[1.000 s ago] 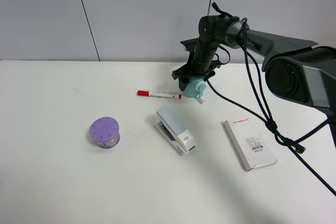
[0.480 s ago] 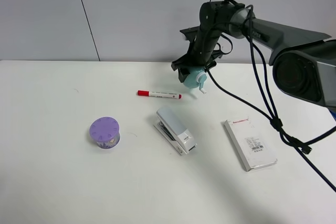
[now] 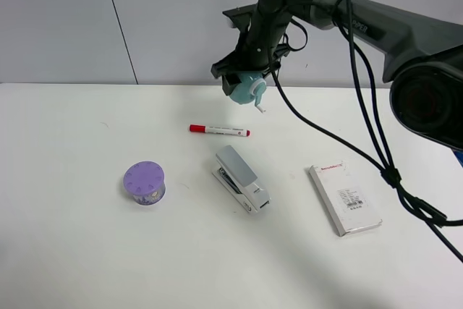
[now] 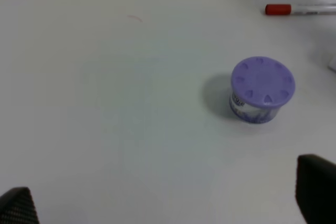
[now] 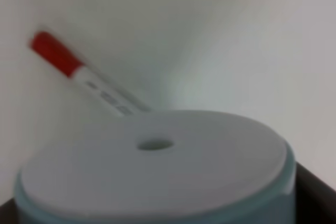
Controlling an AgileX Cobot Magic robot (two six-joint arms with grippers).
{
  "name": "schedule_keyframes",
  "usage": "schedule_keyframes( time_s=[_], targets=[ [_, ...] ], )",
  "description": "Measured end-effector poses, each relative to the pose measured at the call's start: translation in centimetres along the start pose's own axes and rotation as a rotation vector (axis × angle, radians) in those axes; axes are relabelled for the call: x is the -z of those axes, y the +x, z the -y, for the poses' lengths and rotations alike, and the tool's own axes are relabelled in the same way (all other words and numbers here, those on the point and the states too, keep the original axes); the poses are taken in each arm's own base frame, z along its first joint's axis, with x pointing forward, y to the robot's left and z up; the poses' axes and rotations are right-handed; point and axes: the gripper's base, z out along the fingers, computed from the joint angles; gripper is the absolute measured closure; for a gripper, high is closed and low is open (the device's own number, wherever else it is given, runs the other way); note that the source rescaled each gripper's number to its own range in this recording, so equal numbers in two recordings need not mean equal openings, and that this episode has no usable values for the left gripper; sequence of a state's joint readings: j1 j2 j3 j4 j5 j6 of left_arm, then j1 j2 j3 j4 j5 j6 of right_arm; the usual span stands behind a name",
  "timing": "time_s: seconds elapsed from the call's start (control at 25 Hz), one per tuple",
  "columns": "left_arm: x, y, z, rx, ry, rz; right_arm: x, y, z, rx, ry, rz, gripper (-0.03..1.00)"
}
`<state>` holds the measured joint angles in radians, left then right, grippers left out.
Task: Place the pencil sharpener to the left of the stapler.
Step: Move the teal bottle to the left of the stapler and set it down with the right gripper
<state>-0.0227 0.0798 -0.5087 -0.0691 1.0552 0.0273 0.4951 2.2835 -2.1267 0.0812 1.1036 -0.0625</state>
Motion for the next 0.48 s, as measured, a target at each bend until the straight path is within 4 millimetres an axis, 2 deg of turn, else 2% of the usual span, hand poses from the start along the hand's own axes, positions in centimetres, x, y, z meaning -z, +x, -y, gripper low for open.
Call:
schedule_keyframes(
  time_s=[0.2, 0.48],
  targets=[
    [0.0, 0.0, 0.0, 0.000, 0.000, 0.000, 2.0, -0.1, -4.1, 0.061, -0.031, 0.021, 0.97],
    [0.0, 0.0, 0.0, 0.000, 0.000, 0.000, 3.0, 1.0, -10.9, 0.166, -0.090, -0.009, 0.97]
  ],
)
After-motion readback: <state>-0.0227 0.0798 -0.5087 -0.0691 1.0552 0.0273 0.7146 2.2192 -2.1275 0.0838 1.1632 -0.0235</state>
